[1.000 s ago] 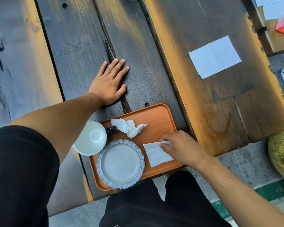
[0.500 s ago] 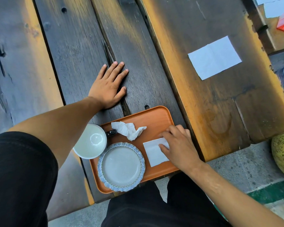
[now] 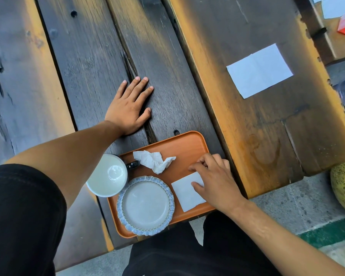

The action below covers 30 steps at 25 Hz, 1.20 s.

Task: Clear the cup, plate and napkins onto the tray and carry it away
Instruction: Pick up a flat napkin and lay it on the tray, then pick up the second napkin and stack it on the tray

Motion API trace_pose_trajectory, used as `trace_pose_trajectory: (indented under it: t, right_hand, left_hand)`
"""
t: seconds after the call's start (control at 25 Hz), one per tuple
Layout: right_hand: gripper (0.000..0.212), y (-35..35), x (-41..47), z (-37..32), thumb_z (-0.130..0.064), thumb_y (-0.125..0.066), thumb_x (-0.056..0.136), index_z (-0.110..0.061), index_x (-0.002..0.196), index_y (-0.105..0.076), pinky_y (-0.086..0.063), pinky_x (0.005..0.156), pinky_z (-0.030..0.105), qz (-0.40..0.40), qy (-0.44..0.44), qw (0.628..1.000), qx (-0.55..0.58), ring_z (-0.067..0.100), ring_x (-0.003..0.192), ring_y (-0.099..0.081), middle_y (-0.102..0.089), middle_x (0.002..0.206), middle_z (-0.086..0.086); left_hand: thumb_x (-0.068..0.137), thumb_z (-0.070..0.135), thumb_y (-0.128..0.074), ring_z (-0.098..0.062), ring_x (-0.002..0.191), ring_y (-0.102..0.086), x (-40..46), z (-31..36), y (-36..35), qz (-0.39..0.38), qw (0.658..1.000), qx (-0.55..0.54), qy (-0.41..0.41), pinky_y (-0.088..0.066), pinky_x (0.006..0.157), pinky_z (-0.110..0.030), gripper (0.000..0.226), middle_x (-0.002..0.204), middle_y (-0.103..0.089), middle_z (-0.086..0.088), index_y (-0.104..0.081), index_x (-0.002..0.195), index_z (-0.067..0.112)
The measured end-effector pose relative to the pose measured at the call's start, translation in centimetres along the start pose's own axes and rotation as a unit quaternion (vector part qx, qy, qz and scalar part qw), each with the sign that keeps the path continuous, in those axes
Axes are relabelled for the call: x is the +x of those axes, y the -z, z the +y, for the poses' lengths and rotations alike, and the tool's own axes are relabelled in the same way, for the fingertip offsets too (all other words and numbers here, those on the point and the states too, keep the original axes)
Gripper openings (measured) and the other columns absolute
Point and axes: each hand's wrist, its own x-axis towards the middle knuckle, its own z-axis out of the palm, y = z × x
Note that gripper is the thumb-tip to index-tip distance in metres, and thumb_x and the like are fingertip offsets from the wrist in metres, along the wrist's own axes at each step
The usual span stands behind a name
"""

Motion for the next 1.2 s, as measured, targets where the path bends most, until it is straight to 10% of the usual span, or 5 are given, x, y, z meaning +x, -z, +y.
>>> trace_pose_trajectory:
  t: [0.52, 1.2]
  right_hand:
    - [0.026, 2.7, 2.4, 2.2, -0.030, -0.066, 0.092, -0.023, 0.117, -0.067, -0.042, 0.093, 0.037, 0.128, -0.079, 0.986, 0.077, 0.013, 0.108, -0.042, -0.054, 0.111, -0.004]
    - [0.082, 11.9, 17.2, 14.1, -0.052, -0.066, 0.091, -0.011, 0.153, -0.033, -0.036, 0.119, 0.046, 0.243, -0.269, 0.929, 0.079, 0.029, 0.148, -0.029, -0.030, 0.160, 0.011]
  left_hand:
    - [0.100, 0.046, -0.036, -0.031, 0.158, -0.016, 0.1, 0.2, 0.1, -0.002, 1.000, -0.011, 0.001, -0.011, 0.128, -0.056, 0.067, 0.169, -0.022, -0.010, -0.031, 0.159, 0.015]
    - [0.097, 0.045, -0.039, -0.032, 0.157, -0.021, 0.2, -0.3, -0.2, 0.014, 1.000, -0.016, -0.007, -0.017, 0.125, -0.058, 0.068, 0.168, -0.026, -0.012, -0.038, 0.157, 0.013]
